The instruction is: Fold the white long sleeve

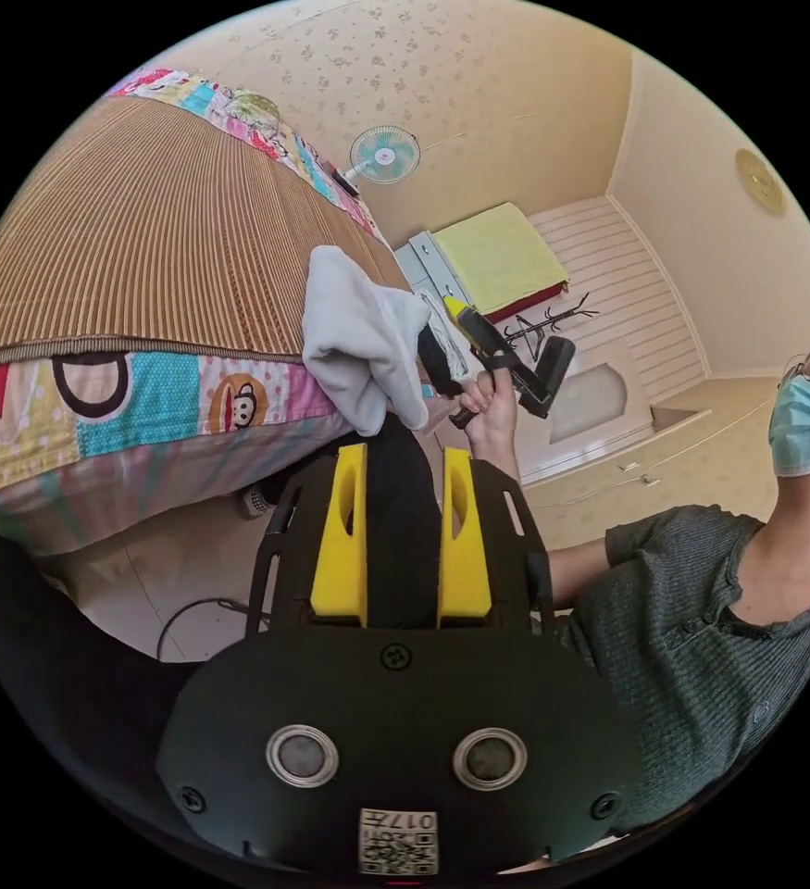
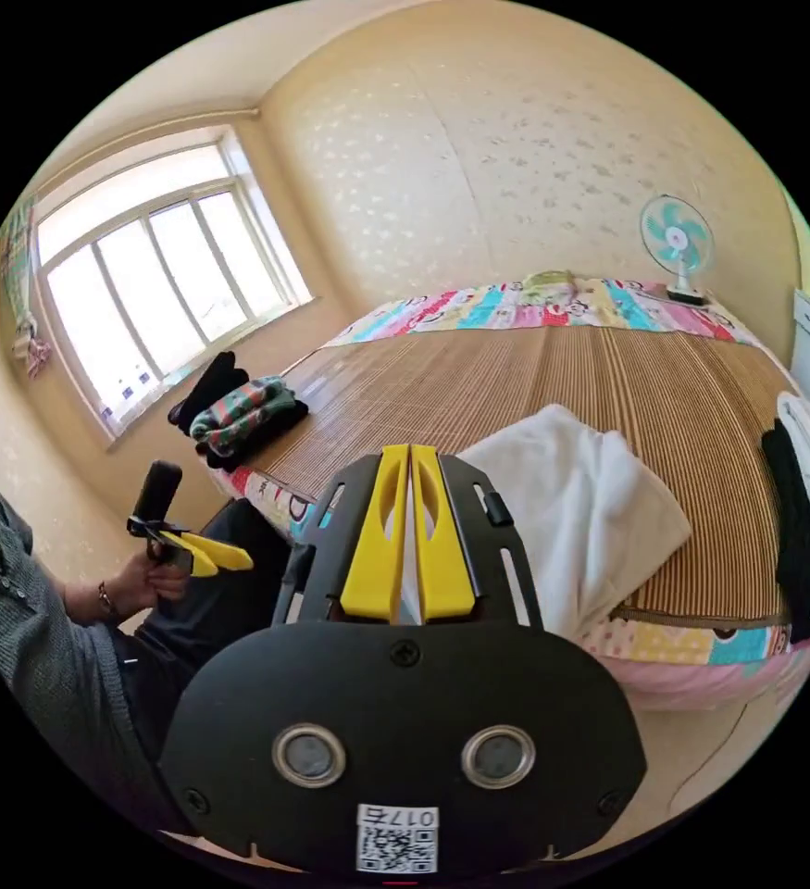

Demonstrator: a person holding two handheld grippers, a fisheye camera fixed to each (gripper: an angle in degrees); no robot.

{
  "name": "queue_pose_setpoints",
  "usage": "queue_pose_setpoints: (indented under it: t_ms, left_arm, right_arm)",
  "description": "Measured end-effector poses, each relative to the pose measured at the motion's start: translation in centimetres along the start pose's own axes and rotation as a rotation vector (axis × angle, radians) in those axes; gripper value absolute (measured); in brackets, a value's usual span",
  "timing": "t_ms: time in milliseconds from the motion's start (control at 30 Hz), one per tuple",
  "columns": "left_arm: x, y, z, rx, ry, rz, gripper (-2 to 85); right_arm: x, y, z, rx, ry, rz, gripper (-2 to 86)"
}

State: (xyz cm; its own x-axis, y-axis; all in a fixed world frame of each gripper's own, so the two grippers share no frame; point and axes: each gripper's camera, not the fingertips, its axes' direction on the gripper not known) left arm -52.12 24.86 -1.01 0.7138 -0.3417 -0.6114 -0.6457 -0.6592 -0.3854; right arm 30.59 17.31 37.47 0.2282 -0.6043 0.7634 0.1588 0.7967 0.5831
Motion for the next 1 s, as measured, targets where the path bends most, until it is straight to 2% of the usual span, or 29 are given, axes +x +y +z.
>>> queue_pose_setpoints:
  t_ms: [33,67,100,133,167,233,333,367,433,500,600,700,833,900,1000]
  left_arm:
    - [0.1,-0.5,0.1,-0.001,-0.002,0.002,13.0]
    - [0.2,-1.5,0.3,-0.002,0.008,0.007,13.4]
    - [0.5,-2.3,0.4,0.007,0.024,0.021,13.5]
    - [0.7,-2.6,0.4,0.013,0.028,0.032,13.4]
    - [1.2,-2.9,0.6,0.024,0.021,0.052,13.2]
    - [1.7,-3.0,1.1,0.031,-0.003,0.07,13.0]
    - [1.9,-2.5,3.2,-0.007,0.008,0.088,13.6]
    - [1.8,-2.3,4.3,-0.04,0.014,0.085,14.2]
    - [1.6,-1.9,6.0,-0.079,0.019,0.078,15.0]
    - [1.7,-1.6,7.6,-0.116,0.027,0.079,15.3]
    - [2.3,-2.0,8.0,-0.124,0.026,0.111,15.0]
    - [2.6,-3.2,7.3,-0.104,0.069,0.14,14.1]
    - [2.0,-4.9,5.0,-0.003,0.095,0.115,15.4]
    - [1.1,-6.0,3.5,0.08,0.096,0.062,17.6]
    - [0.8,-7.7,3.6,0.089,0.082,0.03,21.0]
  right_arm:
    - [-2.0,0.1,0.9,-0.054,0.196,-0.041,1.3]
    - [-2.5,0.4,1.1,-0.056,0.308,-0.049,1.3]
    - [-2.8,1.3,1.3,-0.011,0.519,-0.03,1.4]
    - [-2.0,2.3,1.3,0.037,0.639,0.02,1.8]
    - [-1.3,2.7,1.3,0.04,0.647,0.045,2.0]
    - [4.3,4.2,1.5,-0.018,0.526,0.237,5.1]
    - [11.5,7.1,2.2,-0.119,0.527,0.497,12.5]
    - [12.5,7.7,2.2,-0.116,0.53,0.53,12.7]
    - [15.4,9.6,3.1,-0.124,0.38,0.556,11.8]
    - [15.7,10.0,2.7,-0.087,0.251,0.529,7.8]
    - [11.2,8.6,-1.6,0.069,0.23,0.342,4.6]
    - [5.8,7.6,-5.2,0.186,-0.041,0.152,3.9]
    - [1.0,9.4,-4.1,0.084,-0.316,0.0,3.5]
    - [0.2,11.0,-3.1,0.037,-0.389,-0.023,3.4]
    - [-0.2,13.1,-2.5,-0.018,-0.493,-0.037,3.2]
